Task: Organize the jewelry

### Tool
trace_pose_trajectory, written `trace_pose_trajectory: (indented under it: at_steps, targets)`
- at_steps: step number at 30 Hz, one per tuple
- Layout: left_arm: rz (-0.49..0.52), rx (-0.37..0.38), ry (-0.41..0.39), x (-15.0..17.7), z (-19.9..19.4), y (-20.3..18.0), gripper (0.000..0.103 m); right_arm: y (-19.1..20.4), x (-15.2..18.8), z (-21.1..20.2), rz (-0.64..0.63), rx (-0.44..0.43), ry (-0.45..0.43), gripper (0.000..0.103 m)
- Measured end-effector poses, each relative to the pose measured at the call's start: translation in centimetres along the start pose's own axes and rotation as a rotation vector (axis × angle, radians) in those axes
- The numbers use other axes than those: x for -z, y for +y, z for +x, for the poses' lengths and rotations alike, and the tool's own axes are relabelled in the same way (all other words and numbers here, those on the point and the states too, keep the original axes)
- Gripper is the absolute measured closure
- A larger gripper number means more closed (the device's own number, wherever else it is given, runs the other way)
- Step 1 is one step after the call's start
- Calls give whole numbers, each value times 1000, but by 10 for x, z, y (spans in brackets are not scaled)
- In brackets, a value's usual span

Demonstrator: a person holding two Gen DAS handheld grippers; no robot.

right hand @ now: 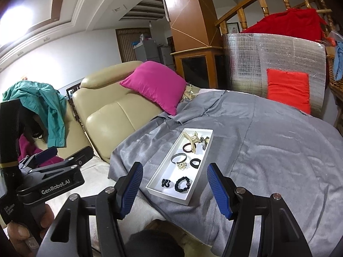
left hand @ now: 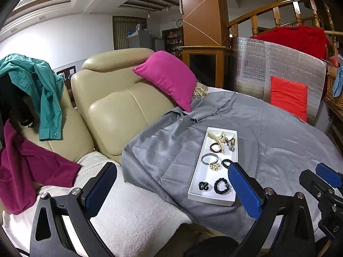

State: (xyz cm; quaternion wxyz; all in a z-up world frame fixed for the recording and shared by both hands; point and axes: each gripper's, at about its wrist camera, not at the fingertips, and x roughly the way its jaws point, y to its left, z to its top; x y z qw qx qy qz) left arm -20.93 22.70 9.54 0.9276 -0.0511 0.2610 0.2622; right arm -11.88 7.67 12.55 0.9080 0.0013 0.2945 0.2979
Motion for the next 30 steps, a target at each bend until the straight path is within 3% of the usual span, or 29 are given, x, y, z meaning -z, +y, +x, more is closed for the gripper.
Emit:
trace_pose_trajectory:
  at_steps: [19, 26, 30]
  targets:
    - [-9, -6, 20, -2, 8, 4, 0, 4, -4, 7, -22, 1, 3, 37]
    - [4, 23, 42, -4, 28, -5, 0, -2, -3, 34, -8, -35, 41, 37]
    - [30, -23, 48, -5, 44, -12, 0, -14, -5, 49, 3, -31, 56, 37]
